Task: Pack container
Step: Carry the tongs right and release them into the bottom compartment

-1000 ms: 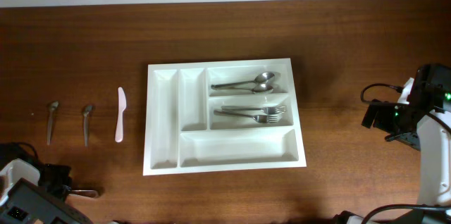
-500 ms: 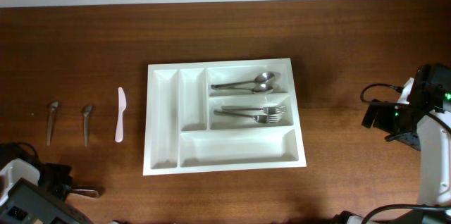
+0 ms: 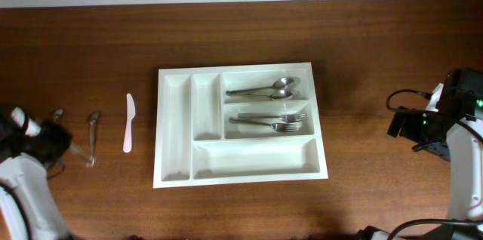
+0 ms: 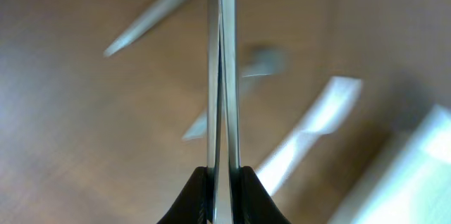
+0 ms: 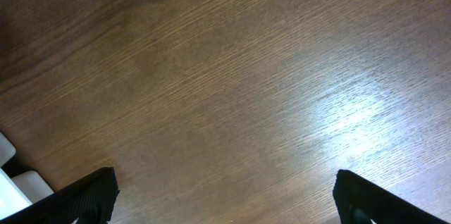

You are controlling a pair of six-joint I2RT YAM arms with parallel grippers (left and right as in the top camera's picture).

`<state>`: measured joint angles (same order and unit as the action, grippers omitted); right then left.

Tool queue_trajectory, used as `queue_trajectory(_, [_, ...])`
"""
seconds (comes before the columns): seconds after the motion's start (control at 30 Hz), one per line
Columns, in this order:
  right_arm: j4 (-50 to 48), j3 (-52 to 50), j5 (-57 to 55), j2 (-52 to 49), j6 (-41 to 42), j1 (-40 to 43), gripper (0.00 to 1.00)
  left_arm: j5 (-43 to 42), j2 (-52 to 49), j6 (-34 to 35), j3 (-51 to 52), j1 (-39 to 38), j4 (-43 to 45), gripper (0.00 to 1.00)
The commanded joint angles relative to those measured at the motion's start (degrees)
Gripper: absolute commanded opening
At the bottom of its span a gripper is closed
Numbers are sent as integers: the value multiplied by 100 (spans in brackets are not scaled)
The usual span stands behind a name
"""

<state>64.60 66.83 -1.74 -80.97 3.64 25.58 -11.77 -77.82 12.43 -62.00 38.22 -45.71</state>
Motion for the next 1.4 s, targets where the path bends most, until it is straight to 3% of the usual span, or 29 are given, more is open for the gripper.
queue_trajectory(0.0, [-15, 7, -92, -26, -24, 31, 99, -603, 546, -505, -315, -787, -33, 11])
queue_trajectory(0.23, [-15, 7, -90, -26, -24, 31, 99, -597, 1069, -503, -417, -2763, 46, 11])
queue_trajectory(0.4, [-15, 7, -90, -26, -24, 31, 99, -345, 949, -505, -415, -4284, 44, 11])
queue_trajectory(0.57, [-15, 7, -92, -26, -24, 31, 99, 138, 691, -667, -415, -5335, 46, 12])
queue_trajectory(1.03, [-15, 7, -92, -26, -24, 31, 99, 197, -555, -2133, -415, -7136, 46, 21])
queue_trajectory(1.37, [-15, 7, -90, -26, -24, 31, 99, 201, -1143, -3383, -415, -8021, 48, 20])
